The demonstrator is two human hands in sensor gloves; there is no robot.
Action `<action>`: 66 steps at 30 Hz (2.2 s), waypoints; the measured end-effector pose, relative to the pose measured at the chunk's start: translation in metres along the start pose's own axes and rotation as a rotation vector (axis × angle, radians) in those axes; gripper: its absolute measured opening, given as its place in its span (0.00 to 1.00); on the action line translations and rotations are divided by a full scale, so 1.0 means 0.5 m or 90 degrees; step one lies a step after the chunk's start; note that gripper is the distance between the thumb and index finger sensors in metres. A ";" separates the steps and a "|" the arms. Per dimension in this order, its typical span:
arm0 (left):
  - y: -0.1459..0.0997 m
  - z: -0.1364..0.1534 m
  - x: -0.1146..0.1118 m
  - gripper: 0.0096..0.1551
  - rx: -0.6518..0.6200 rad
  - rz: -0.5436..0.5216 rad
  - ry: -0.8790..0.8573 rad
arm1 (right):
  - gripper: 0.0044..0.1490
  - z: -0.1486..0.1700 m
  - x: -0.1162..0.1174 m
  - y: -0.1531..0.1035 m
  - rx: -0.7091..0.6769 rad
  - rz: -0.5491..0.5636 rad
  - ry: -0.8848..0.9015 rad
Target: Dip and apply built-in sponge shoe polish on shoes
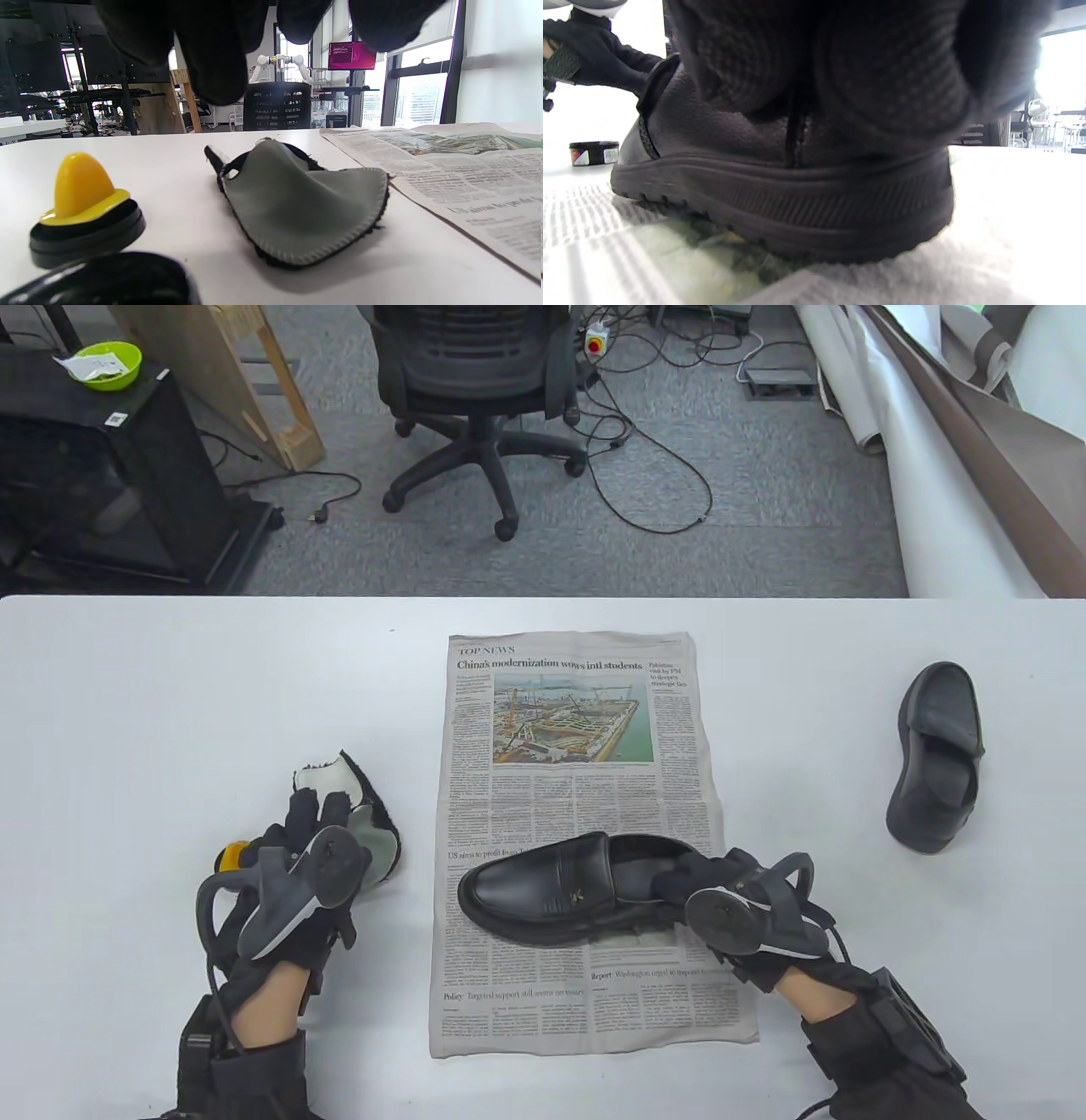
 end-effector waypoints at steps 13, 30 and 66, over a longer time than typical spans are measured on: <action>0.099 -0.020 0.015 0.39 0.010 0.121 0.092 | 0.28 0.010 0.034 -0.001 0.022 -0.040 0.001; 0.205 -0.040 -0.106 0.24 0.018 0.258 0.062 | 0.26 0.015 0.033 0.000 0.013 -0.033 0.033; -0.069 -0.458 0.099 0.23 -0.322 -0.058 -0.046 | 0.27 0.006 0.035 0.002 0.024 -0.028 -0.008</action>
Point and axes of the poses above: the tracker on the back of each hand, its own z axis roughly to the little-finger side, its own y axis roughly from the wrist to the fingertips, x = y × z, the point moved 4 cm from there along y, roughly from the wrist to the fingertips, and after that the axes turned 13 degrees about y, right-handed, at the moved point
